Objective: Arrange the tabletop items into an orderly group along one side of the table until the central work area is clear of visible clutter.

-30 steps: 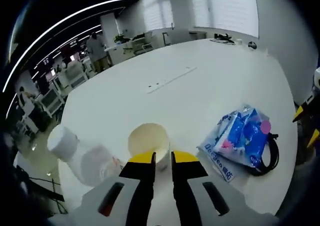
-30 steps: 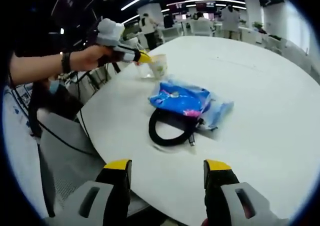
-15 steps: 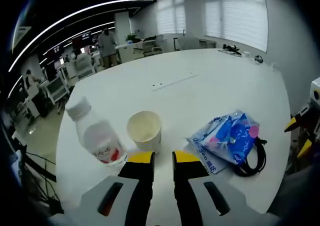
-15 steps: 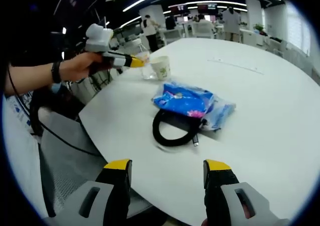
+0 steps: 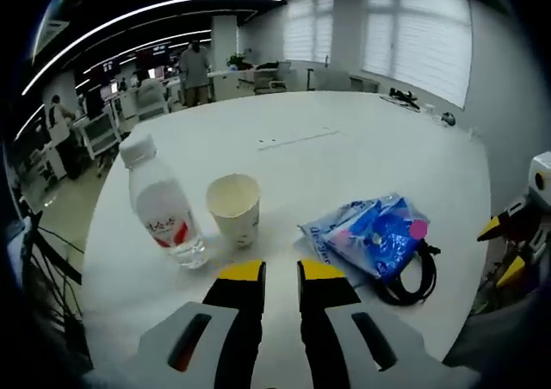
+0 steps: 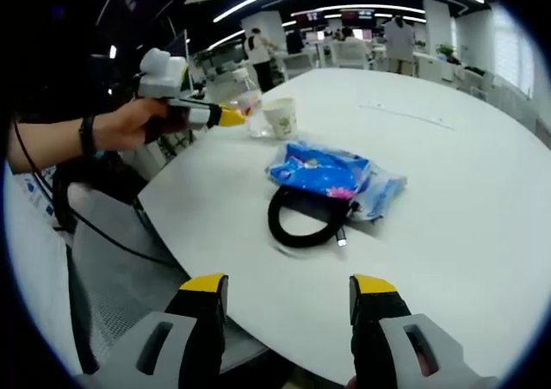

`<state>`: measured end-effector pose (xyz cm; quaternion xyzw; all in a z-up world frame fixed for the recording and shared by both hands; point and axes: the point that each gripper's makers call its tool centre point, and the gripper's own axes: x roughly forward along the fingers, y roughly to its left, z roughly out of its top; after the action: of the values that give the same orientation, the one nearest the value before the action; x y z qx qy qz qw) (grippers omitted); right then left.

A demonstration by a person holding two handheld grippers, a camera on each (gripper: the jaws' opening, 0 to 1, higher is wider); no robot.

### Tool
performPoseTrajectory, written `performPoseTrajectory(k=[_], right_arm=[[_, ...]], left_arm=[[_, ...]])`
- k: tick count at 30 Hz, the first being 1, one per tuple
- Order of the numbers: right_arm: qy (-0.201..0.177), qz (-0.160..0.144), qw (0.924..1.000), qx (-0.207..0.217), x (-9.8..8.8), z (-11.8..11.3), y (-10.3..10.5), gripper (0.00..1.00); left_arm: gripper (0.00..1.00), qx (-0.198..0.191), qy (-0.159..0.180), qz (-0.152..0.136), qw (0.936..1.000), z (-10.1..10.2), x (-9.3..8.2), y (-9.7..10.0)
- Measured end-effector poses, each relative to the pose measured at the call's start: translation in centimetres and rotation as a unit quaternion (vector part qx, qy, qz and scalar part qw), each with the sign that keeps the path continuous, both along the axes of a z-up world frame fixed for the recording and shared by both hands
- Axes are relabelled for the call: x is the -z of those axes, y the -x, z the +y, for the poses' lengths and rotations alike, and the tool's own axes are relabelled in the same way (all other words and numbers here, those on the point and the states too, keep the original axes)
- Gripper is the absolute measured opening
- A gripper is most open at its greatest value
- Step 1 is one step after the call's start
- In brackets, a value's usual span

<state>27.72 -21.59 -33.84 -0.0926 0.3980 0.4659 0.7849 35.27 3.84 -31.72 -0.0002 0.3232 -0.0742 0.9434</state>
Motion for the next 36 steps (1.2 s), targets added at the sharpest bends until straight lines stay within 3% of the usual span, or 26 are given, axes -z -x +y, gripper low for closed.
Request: performPoseTrajectory(k=[21, 36], right_arm=[[-0.008, 0.003, 0.9998, 0.020, 0.0, -1.3, 1.4, 0.57], [-0.016, -0.001, 0.9996, 0.022, -0.3, -1.0, 1.2, 0.57]], left_arm=[[0.14, -0.004, 0.056, 0.001, 0.9984, -4.0, -0.1, 0.2], [0.17, -0.011, 0.105, 0.031, 0.9939, -7.4, 1.8, 0.0]])
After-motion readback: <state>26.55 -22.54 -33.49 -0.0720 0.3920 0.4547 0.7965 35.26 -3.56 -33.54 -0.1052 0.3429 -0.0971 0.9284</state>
